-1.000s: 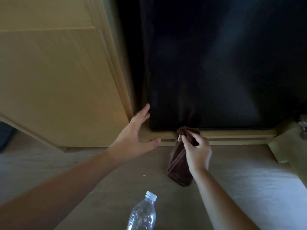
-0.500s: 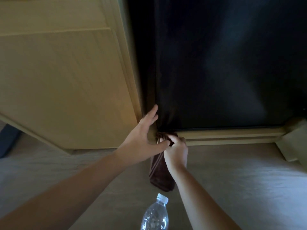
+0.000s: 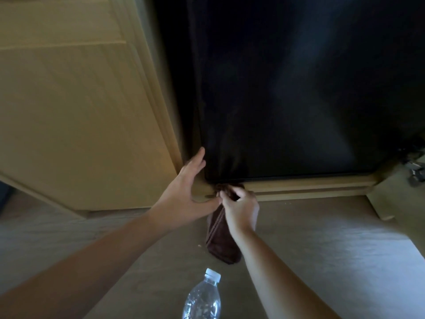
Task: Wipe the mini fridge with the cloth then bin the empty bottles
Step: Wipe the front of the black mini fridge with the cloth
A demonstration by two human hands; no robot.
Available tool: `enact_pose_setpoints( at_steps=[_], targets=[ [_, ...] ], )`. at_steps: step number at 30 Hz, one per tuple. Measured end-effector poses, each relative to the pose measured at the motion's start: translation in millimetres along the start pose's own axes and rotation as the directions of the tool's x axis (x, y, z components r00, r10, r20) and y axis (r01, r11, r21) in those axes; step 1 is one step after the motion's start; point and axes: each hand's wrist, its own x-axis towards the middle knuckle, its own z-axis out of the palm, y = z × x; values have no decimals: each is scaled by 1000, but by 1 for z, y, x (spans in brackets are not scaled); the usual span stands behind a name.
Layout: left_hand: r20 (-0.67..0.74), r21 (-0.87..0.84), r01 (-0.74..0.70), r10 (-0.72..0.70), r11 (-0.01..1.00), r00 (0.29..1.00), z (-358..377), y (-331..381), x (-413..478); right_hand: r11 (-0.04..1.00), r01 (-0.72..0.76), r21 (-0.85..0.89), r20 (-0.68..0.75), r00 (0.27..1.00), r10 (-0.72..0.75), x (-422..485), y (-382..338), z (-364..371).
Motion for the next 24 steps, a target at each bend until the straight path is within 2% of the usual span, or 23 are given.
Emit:
enact_pose_setpoints(
  at_steps=[2,5,10,15,17,20,22,24],
  targets=[
    [-16,-3,2,-2,1000,1000,1,0,0,999,-17,35,50,999,16,-8,-7,15],
    [-57,6,9,-9,1000,998,5,1,-1,996,-38,75,48,998,34,-6,-4,14],
    [-105,127,25,-11,992,994,14,0,0,998,-7,66,-103,995,14,28,23,-47],
    [-184,235,55,-11,970,983,28,9,2,992,-77,98,-273,957,101,68,46,-123],
    [-208,251,74,-21,965,978,33,10,4,990,-73,121,-277,955,104,73,49,-139],
    [-246,262,107,-41,959,968,40,12,6,994,17,108,-254,967,11,63,39,-131],
    [-264,260,123,-51,958,963,42,13,7,987,93,134,-180,981,-68,51,25,-112],
    [-267,269,121,-47,955,963,42,13,7,974,108,199,-110,990,-88,39,10,-93]
  ],
)
